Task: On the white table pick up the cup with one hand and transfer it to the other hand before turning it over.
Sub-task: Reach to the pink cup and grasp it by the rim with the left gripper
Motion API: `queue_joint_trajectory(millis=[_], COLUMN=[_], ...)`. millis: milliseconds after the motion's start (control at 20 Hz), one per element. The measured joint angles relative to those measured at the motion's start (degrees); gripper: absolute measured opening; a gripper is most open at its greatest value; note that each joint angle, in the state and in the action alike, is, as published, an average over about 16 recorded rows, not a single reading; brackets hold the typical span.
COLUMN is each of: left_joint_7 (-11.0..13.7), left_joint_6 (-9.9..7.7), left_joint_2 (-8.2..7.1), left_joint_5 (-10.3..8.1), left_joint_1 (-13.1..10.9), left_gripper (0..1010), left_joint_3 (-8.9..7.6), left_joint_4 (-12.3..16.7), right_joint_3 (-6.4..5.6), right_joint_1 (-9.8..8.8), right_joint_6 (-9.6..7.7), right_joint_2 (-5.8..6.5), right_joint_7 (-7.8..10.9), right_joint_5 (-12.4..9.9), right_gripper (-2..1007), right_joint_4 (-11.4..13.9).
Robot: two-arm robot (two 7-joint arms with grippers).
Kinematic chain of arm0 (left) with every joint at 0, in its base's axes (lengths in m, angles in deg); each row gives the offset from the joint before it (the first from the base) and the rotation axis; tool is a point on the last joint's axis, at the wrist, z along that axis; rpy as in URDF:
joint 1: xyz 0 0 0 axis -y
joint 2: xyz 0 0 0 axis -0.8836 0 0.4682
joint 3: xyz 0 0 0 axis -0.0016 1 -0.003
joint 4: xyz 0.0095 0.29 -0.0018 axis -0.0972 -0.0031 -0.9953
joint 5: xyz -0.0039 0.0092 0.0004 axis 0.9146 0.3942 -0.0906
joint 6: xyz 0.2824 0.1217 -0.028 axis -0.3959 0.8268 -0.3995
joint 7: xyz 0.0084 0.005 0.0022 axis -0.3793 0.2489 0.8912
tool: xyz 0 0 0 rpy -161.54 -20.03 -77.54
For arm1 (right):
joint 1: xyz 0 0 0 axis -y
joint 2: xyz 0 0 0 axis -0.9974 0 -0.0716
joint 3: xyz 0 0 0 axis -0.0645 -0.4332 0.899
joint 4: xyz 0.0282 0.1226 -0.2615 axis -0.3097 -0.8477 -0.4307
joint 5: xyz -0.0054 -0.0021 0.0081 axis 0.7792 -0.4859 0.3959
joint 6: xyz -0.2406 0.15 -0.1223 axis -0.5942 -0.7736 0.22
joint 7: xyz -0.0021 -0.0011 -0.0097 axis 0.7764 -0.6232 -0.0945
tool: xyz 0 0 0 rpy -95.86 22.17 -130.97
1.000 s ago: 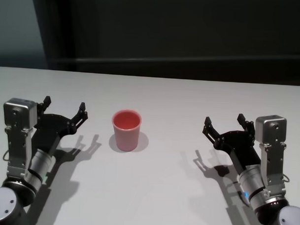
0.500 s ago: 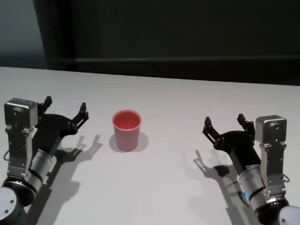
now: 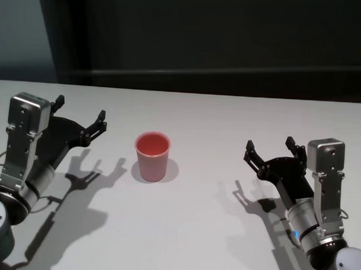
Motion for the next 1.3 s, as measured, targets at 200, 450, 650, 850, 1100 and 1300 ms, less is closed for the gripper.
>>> queue_joint_trajectory(millis=[200,450,650,850,1100,1300], left_joint_7=[3.6,9.8,15.6,21.5,28.5,33.8], left_joint_6=[-1.46,-2.09,-1.9,-1.6,-1.72,-2.02], left_joint_2=[-3.61,-9.04,-13.83,-18.13,-21.91,-23.86], left_joint_5=[2.5,4.63,5.68,6.13,6.88,8.52], left_joint_1=[1.3,3.3,5.6,8.6,13.5,18.2], left_gripper=[1003,1003,1003,1003,1003,1003], left_joint_3=[0.41,1.18,2.5,4.48,8.24,12.23], left_joint_4=[2.1,4.8,6.6,7.5,7.0,5.6], right_joint_3=[0.0,0.0,0.0,0.0,0.0,0.0], right_joint_1=[0.0,0.0,0.0,0.0,0.0,0.0], right_joint_6=[0.0,0.0,0.0,0.0,0.0,0.0], right_joint_2=[0.0,0.0,0.0,0.0,0.0,0.0], right_joint_7=[0.0,0.0,0.0,0.0,0.0,0.0], right_joint_5=[0.0,0.0,0.0,0.0,0.0,0.0], right_gripper=[1002,1002,1002,1002,1002,1002], right_joint_4=[0.0,0.0,0.0,0.0,0.0,0.0])
